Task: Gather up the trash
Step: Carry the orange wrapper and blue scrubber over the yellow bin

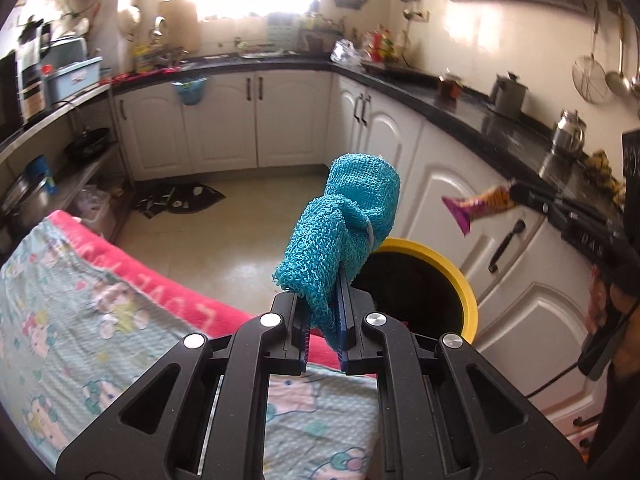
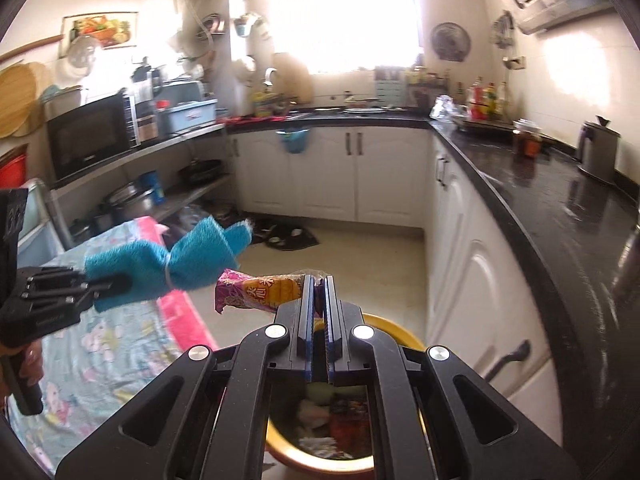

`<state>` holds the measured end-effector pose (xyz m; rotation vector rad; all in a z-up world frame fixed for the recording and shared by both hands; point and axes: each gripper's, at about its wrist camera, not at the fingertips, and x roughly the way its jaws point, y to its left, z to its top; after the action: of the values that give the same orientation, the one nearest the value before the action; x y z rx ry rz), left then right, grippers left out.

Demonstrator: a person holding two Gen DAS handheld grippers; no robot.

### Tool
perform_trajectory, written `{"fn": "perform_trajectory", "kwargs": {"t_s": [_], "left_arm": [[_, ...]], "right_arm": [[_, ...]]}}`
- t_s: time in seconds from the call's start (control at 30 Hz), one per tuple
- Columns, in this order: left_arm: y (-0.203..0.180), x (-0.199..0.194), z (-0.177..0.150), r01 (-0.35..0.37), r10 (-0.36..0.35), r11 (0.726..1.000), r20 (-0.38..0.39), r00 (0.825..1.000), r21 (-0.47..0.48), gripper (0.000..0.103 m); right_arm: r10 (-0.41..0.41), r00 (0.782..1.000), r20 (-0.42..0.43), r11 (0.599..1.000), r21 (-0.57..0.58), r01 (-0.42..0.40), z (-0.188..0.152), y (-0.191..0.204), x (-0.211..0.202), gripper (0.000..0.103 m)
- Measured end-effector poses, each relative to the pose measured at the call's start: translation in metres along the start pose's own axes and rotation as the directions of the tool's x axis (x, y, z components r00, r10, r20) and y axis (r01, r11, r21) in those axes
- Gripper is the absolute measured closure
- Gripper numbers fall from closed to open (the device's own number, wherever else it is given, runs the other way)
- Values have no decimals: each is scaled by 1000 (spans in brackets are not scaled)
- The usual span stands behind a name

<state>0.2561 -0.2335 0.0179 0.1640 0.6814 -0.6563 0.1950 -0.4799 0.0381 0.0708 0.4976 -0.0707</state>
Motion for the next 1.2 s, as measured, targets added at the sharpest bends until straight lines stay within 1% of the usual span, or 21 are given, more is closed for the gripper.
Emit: {"fn": "perform_trajectory", "kwargs": {"t_s": [0.13,0.3,0.6,0.93,1.2], "left_arm": [[-18,24,-2,18,-17,999,-43,999,32,97],[-31,53,-8,30,-25,998,-101,995,47,97],[-43,91,-22,60,-50,997,-174,983,54,97],[-46,119,-33,84,-72,995,-233,970,44,95],[-48,129,-39,98,-85,994,-257,963,38,95]], "right_arm": [[-22,1000,-18,999,26,22,-4,-12,9,98],[-68,997,-47,997,19,69,-16,-20,20,98],[-98,984,-151,994,30,104,-40,-31,53,98],[-109,971,-212,993,30,118,-59,-36,73,98],[-109,964,-242,993,20,117,-65,-36,82,98]]}}
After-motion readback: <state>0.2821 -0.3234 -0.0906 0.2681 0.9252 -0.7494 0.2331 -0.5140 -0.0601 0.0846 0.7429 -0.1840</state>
